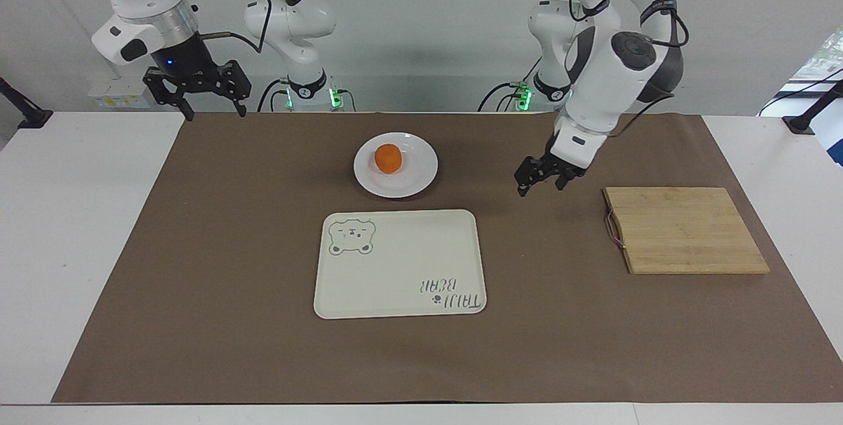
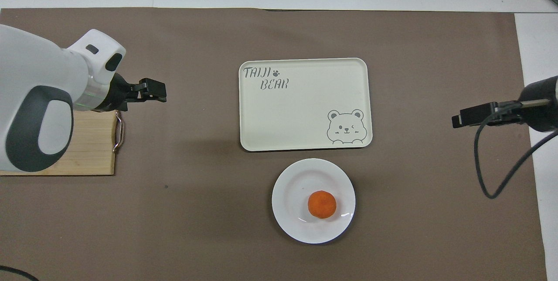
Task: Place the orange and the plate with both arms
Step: 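Withdraw the left gripper while the right gripper reaches toward the plate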
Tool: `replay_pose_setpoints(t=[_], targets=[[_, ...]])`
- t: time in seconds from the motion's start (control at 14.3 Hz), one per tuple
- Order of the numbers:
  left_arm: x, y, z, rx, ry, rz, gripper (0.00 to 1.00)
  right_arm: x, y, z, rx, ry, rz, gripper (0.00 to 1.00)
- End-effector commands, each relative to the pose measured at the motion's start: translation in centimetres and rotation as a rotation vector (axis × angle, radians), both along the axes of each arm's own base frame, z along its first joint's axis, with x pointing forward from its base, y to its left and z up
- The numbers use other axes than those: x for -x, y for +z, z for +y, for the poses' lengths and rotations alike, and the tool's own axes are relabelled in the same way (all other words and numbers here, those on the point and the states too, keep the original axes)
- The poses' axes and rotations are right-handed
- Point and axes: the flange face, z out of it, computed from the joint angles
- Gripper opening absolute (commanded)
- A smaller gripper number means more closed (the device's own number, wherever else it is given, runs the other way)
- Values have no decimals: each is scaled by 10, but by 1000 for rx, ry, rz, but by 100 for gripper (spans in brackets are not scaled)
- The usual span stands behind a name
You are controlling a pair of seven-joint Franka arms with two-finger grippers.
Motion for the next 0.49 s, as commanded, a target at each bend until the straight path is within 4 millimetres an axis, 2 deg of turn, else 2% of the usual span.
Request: replay_pose_setpoints(t=[0.0,0.14,0.35,0.42], targets=[[-4,17,34,3,-37,4,100,5,-41,5,-145,-38,14,100],[-7,25,68,-50,-107,-10,100,7,-78,15,-230,-68,23,100],[-8,49,100,-116,-136,-12,100,23,-147,23,-341,-52,13,100],[-7,55,103,-145,-134,-6,100,32,-164,33,-359,-43,6,100]])
